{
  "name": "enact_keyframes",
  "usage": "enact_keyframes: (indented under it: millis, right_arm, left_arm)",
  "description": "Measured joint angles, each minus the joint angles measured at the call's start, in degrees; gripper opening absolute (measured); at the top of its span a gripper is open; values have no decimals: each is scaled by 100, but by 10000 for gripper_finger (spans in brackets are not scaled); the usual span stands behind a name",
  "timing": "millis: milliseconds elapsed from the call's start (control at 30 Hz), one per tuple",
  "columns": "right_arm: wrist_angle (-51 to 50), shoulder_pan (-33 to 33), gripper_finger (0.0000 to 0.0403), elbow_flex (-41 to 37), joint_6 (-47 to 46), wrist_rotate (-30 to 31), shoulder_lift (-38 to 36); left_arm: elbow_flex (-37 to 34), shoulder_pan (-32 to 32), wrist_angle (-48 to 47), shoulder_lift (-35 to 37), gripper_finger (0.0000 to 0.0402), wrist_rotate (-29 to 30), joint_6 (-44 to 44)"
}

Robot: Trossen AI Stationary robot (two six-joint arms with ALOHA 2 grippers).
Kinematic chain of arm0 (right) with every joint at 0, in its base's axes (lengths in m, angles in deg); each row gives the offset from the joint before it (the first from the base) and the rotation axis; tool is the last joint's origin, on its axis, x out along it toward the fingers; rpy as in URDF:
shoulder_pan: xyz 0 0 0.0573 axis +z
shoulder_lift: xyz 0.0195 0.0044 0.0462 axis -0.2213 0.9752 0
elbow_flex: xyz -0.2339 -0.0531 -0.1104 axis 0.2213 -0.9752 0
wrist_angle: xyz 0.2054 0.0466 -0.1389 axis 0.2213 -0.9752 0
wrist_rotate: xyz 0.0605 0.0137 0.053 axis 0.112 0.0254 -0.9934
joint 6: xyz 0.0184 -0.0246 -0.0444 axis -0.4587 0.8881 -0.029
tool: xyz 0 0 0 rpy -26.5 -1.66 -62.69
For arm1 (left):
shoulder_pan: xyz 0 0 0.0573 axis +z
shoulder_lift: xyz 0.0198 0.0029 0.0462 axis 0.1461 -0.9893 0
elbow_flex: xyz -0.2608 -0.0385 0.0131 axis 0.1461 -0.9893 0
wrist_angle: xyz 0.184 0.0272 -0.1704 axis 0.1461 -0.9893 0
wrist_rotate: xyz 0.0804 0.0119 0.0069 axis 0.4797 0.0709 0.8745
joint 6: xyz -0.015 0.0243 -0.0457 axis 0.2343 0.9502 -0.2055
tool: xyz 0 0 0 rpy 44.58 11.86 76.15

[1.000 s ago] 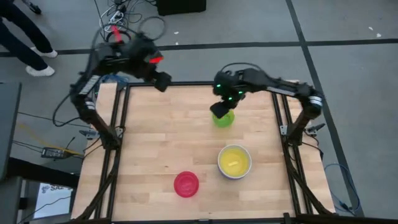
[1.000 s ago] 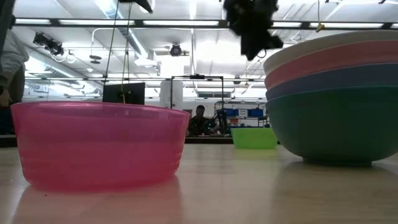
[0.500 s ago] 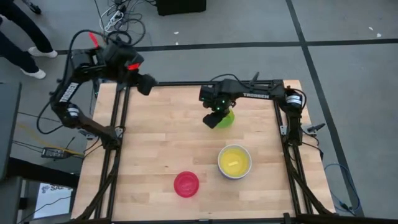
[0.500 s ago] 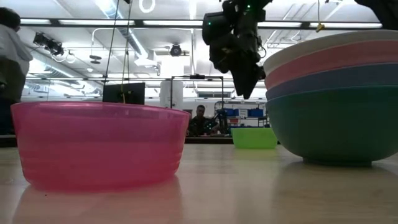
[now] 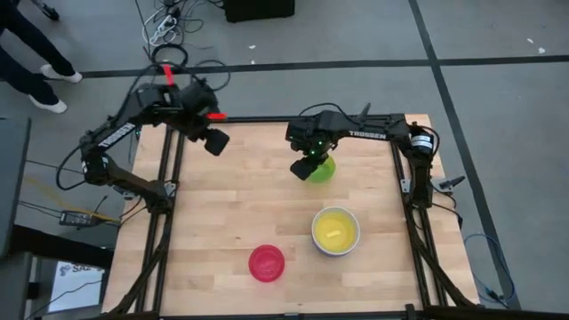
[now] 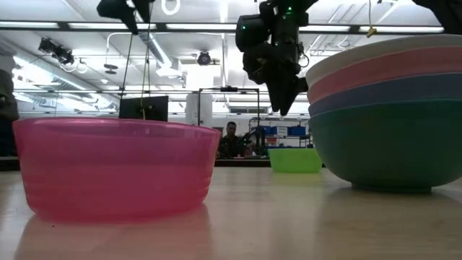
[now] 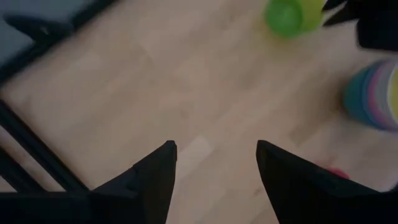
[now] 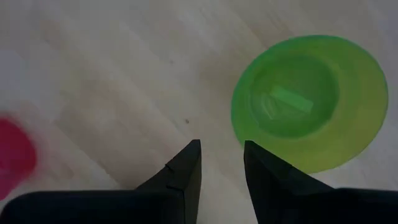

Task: Nest bowls inside each other
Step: Stack the green bowl on top of the yellow bowl

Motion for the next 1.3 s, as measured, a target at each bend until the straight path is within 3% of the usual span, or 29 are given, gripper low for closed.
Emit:
enact_keyframes:
  millis: [200,467,833,967,1100,1300]
  right_arm:
    - [178,31,136,-40,200,100,169]
    - [214,119,177,-40,335,268,707]
    - [445,139,173,-40,627,585,1628]
    - [343,138,128,-12,842,599,1773]
    - [353,182,20,-49,1202,598,1566]
    - [-552,453,2,15,1123,562,137]
  left_arm:
    - [-427,0,41,25,229,-260,52]
    - [-446,0,72,104,229,-265,-34]
    - [-444,0,98,219,229,-251,-136]
    - [-444,0,100,216,229,-241,-131]
    - [-444,0,106,216,229,-182,-71]
    - [-444,0,124,216,229,-156,191]
